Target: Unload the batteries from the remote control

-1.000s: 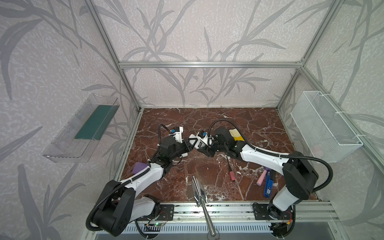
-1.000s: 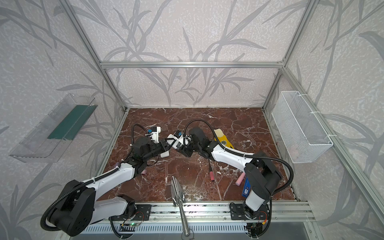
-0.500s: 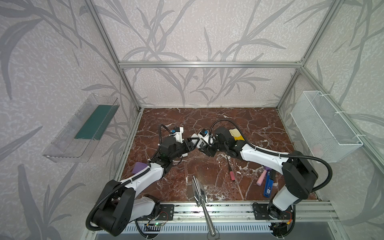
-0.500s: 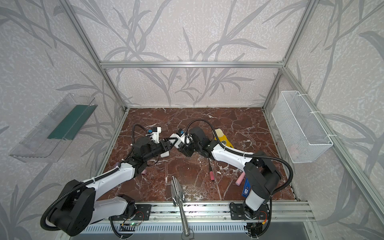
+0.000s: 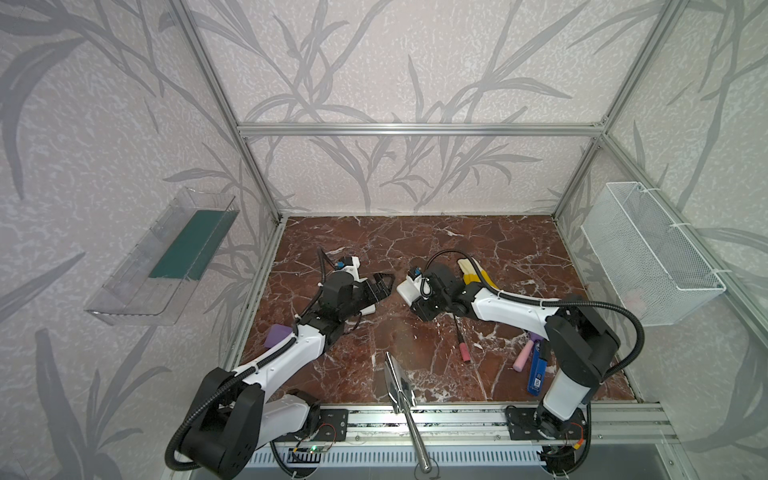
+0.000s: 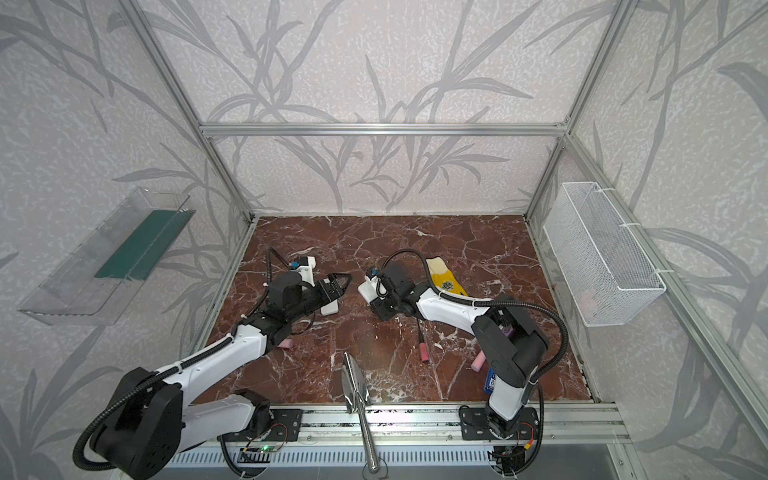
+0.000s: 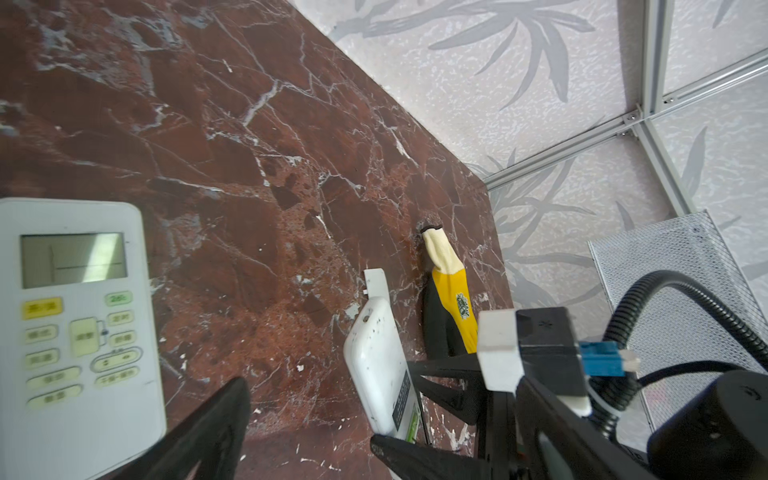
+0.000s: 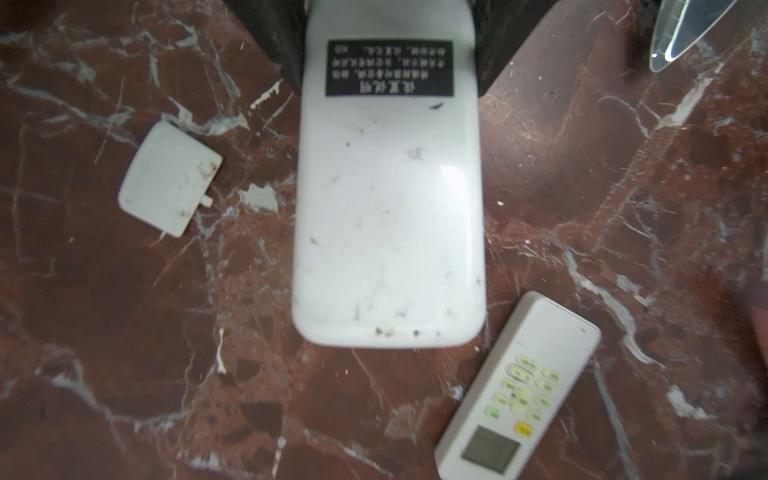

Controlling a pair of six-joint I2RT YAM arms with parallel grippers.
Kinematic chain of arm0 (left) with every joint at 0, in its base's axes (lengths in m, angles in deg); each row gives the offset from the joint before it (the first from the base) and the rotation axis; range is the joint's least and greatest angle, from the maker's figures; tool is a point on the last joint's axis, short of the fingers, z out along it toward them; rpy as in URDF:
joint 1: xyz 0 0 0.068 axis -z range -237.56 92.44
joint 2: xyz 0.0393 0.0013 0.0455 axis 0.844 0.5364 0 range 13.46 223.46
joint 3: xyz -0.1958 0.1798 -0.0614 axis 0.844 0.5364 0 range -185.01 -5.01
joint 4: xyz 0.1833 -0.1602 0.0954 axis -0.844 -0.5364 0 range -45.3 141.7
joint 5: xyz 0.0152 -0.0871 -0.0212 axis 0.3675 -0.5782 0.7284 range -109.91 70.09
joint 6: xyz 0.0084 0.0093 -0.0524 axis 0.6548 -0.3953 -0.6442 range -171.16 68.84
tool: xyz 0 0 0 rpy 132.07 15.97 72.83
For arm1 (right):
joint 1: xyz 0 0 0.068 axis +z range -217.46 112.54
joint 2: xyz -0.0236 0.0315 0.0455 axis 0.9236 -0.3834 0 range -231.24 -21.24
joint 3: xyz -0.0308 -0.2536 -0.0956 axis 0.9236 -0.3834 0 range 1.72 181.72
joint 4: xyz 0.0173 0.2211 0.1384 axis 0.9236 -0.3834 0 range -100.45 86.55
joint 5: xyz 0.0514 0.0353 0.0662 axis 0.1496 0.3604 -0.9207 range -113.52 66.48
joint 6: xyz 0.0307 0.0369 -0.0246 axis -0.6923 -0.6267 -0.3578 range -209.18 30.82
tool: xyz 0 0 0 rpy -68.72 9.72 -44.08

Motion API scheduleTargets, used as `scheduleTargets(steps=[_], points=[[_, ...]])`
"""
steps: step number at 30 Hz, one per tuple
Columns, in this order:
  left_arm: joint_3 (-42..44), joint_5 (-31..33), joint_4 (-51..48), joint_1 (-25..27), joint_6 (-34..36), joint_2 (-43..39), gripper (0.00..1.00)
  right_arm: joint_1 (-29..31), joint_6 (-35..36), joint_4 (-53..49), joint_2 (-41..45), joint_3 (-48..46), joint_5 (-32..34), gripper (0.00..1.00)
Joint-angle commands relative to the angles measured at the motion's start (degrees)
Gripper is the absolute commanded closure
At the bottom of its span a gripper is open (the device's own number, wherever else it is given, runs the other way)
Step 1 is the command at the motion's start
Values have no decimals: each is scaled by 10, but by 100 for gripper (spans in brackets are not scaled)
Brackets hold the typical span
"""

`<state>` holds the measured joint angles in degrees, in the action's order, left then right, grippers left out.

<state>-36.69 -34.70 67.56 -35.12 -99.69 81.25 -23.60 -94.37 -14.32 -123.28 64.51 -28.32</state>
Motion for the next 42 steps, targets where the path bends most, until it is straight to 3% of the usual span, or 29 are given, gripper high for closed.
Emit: scheduleTargets(steps=[1,8,14,31,42], points=[[-17,54,-65,-1,0,-13,1,-1,-36,-71,-30,39,28,77],[-21,57,-88,-1,4,-24,1,-1,-78,-70,-46,41,41,76],[-22,58,-89,-1,6,-24,1,-1,-89,-88,-60,54,48,66],[-20,58,-75,-1,1,-5,2,4,-104,-145,-103,110,57,53],[-15,59,-77,-1,1,-11,1,8,-99,-156,-99,124,62,27]])
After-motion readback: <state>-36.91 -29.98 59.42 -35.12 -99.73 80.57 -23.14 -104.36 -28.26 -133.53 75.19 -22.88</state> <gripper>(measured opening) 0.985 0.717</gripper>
